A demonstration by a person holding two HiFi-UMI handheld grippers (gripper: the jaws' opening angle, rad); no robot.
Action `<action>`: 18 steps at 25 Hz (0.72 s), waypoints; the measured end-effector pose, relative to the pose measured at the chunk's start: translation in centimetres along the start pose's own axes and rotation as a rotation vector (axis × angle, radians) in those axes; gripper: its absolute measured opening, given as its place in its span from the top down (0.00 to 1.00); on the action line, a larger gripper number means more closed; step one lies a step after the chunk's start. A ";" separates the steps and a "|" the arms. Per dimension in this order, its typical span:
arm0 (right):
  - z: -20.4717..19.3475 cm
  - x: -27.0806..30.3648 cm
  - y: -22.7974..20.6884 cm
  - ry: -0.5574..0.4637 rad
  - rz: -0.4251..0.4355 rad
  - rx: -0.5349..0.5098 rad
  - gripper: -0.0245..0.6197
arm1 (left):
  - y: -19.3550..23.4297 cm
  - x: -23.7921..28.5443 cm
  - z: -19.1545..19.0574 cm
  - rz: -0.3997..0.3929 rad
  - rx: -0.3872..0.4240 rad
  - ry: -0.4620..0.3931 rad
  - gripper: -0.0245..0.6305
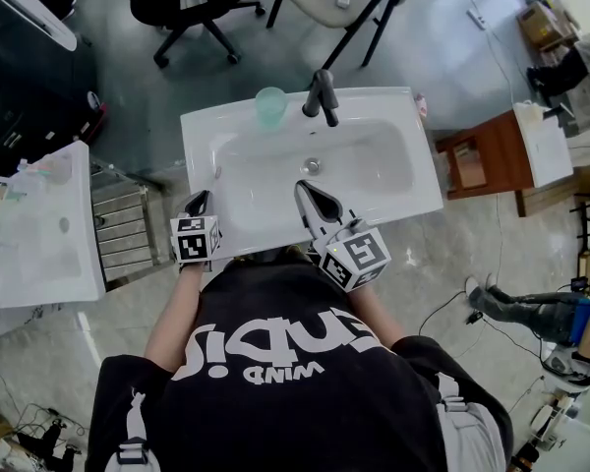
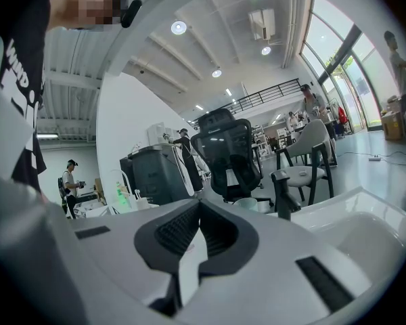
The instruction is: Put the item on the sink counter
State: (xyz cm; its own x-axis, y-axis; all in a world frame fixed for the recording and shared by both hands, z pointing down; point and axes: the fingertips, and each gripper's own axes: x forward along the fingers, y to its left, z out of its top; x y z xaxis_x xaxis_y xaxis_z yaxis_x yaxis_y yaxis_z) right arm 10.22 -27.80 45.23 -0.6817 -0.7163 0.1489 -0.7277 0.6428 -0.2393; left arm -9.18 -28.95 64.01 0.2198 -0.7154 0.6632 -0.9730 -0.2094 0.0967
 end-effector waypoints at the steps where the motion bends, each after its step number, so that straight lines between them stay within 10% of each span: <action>1: 0.0 0.0 0.0 0.000 0.001 0.000 0.93 | -0.1 -0.3 0.4 -0.009 -0.005 -0.015 0.92; 18: 1.7 0.2 0.6 -0.052 0.005 -0.010 0.93 | -7.9 -13.7 16.9 -0.292 0.112 -0.513 0.93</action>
State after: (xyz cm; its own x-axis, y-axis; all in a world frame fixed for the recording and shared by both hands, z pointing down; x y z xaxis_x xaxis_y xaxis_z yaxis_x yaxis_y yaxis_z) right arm 9.74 -28.02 43.43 -0.6808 -0.7260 0.0972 -0.7250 0.6490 -0.2307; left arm -3.30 -28.71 41.63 0.5100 -0.8420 0.1758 -0.8600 -0.4951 0.1235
